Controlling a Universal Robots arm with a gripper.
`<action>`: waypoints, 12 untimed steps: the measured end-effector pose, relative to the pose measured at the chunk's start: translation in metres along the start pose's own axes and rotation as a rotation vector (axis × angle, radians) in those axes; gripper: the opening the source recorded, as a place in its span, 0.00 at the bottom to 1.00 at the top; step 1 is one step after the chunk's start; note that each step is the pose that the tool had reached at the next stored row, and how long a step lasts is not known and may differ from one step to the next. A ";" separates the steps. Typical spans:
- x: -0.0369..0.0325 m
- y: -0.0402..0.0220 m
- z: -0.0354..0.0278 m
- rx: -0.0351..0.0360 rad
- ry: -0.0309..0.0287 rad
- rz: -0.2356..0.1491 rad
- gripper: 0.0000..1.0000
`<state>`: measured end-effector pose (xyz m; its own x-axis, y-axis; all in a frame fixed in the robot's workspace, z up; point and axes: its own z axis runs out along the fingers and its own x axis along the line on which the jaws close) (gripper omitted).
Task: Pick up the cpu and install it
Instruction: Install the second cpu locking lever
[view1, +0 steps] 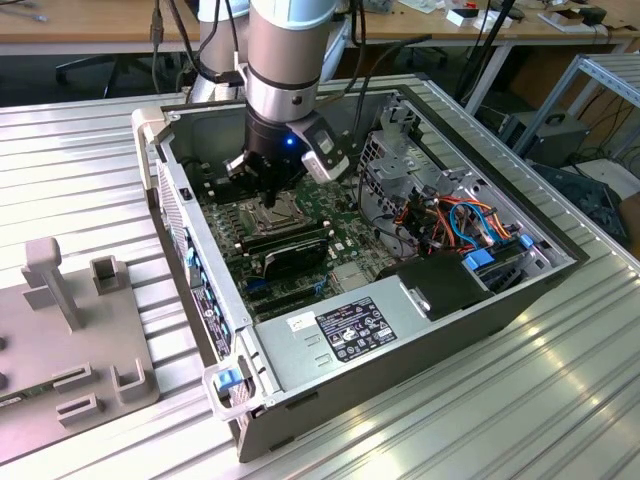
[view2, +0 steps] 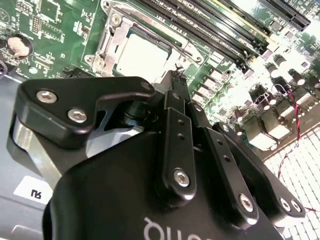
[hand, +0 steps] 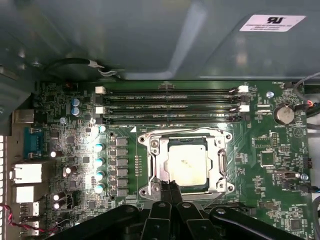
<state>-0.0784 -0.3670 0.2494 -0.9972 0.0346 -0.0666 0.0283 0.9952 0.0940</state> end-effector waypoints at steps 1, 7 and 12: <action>-0.0021 0.0002 -0.0010 -0.0002 0.0027 0.001 0.11; -0.0107 -0.0063 -0.0021 -0.0007 0.0156 0.002 0.11; -0.0126 -0.0151 -0.0030 -0.0093 0.0180 0.003 0.11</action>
<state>-0.0665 -0.3828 0.2518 -0.9982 0.0359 -0.0484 0.0307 0.9942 0.1033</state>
